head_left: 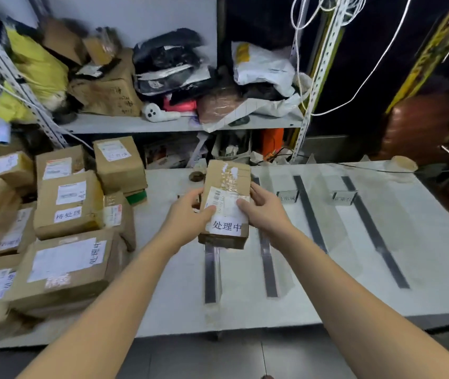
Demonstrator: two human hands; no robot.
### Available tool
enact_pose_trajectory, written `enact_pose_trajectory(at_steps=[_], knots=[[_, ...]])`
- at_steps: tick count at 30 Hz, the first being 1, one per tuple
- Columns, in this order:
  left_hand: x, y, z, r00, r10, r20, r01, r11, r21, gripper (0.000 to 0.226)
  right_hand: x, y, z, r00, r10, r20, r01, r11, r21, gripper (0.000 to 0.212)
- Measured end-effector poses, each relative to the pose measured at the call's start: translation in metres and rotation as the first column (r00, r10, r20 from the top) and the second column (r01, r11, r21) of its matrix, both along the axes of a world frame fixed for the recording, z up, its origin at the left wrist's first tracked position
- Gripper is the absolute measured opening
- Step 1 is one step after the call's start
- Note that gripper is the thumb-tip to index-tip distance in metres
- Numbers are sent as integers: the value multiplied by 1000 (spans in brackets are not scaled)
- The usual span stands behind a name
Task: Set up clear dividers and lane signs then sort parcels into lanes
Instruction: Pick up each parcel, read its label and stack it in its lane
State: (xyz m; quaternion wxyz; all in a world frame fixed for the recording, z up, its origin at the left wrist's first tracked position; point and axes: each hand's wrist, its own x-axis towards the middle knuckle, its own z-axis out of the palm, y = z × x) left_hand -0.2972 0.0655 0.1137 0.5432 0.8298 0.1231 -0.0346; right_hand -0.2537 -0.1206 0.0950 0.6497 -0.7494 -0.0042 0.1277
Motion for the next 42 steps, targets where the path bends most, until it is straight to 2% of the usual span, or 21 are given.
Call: enact_pose_trajectory(at_steps=[3,8,12,15,20,23,27,32,36,39,42], knots=[[19,-41,-18,997,20,-71,-15,998,60,41,20,-38,-15,999,19,-31,-21,998,-55,48],[41,-78,-44,985,9,-171,40,959,280,32,40,-65,-48,991,68,-114,-91,973,-212,51],[61,-82,-68,982,-27,-189,100,916,388,38,52,-65,-68,985,83,-151,-124,951,-283,54],[73,-81,-84,970,-23,-243,124,903,411,40,59,-55,-82,978,103,-180,-160,928,-338,64],[83,-88,-111,927,23,-374,169,865,472,59,58,-43,-94,975,77,-211,-162,891,-424,51],[84,-93,-126,877,44,-478,215,853,475,66,57,-40,-107,955,79,-286,-208,865,-456,45],[91,-93,-140,863,58,-501,226,844,487,65,62,-35,-122,952,67,-299,-216,840,-499,39],[95,-97,-150,836,81,-542,268,802,534,91,64,-27,-137,954,35,-298,-197,822,-534,38],[93,-97,-151,846,83,-527,263,794,548,84,62,-25,-142,965,25,-261,-170,819,-549,52],[94,-95,-143,869,49,-492,219,855,470,81,64,-24,-133,959,41,-282,-190,828,-528,63],[96,-89,-114,933,4,-360,136,922,363,55,71,-25,-112,976,50,-214,-160,831,-533,67]])
